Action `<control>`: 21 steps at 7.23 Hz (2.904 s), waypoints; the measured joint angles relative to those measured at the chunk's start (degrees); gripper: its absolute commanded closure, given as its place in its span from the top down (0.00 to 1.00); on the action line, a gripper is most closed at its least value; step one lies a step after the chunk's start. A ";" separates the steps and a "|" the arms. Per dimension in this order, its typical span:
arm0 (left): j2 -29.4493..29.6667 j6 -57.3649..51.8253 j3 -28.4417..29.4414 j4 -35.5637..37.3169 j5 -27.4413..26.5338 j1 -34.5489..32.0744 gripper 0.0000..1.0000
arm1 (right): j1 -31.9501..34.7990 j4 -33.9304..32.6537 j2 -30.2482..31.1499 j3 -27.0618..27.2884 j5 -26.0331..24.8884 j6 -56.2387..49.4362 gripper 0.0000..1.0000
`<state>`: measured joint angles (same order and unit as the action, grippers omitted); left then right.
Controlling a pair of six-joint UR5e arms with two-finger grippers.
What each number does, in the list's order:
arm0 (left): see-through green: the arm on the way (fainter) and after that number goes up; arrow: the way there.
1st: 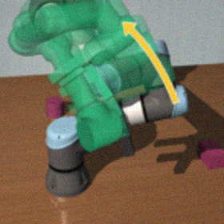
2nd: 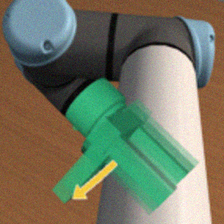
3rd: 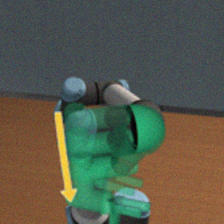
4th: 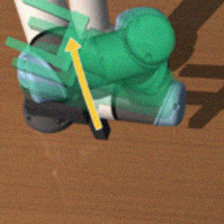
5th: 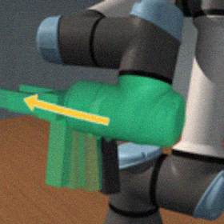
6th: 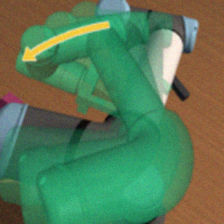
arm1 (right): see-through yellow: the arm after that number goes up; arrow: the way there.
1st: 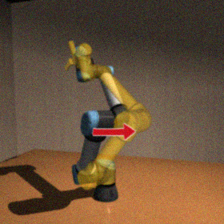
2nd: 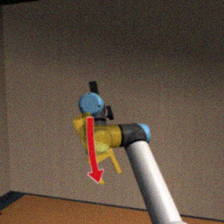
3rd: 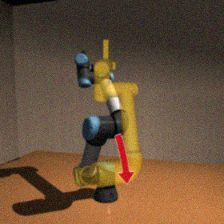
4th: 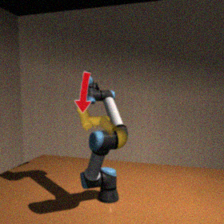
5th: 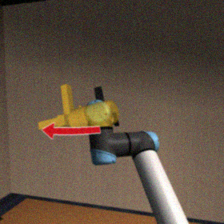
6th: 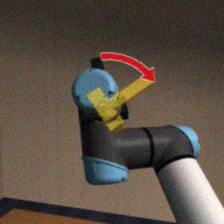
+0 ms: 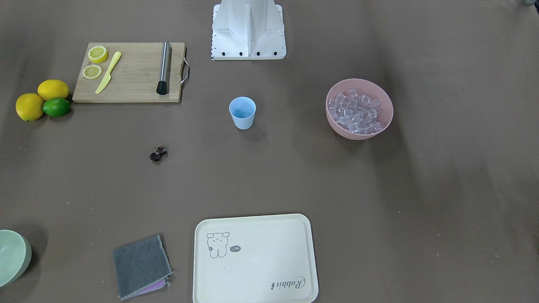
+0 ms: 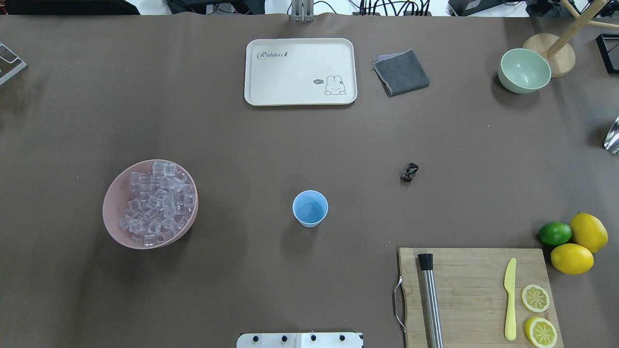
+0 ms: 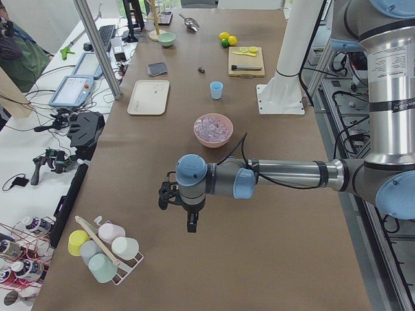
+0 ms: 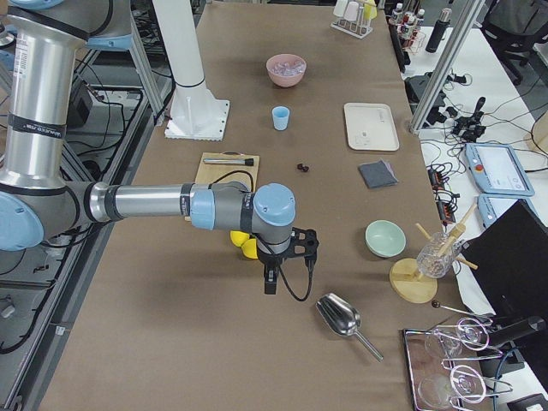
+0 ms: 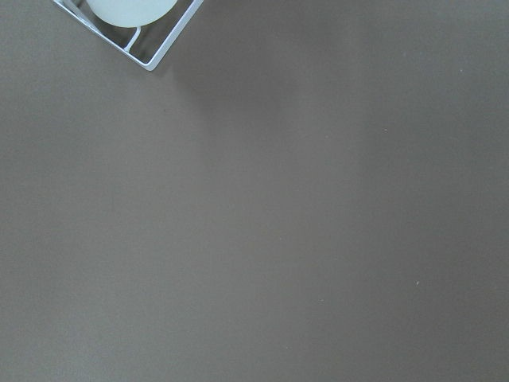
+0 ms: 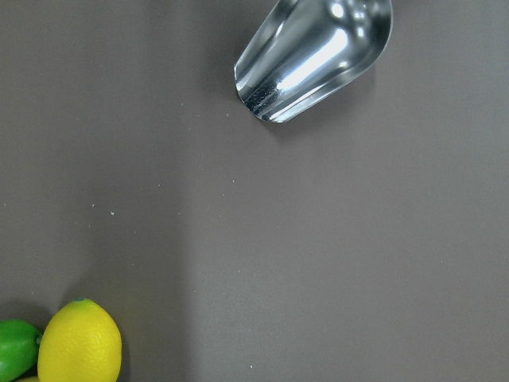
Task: Put ice and cherries in cup
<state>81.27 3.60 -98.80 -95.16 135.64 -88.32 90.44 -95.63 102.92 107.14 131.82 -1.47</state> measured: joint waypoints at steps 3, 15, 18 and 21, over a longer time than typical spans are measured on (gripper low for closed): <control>-0.14 0.00 -0.04 -0.16 0.06 0.00 0.98 | 0.00 0.00 0.16 0.08 1.32 -0.01 1.00; 0.47 -0.23 0.19 -8.01 -0.42 0.02 0.98 | 2.30 12.66 -2.61 -0.21 9.04 0.05 1.00; -0.02 -0.21 1.13 -19.32 -0.03 0.00 0.98 | 2.46 17.27 -2.41 -1.15 9.09 1.54 1.00; -0.20 4.66 0.50 -31.62 -0.02 1.61 0.98 | 2.42 19.22 -2.58 -0.44 8.90 5.04 1.00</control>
<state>81.07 8.26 -98.31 -126.78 135.62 -86.72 92.86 -76.41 100.35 106.70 140.72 3.58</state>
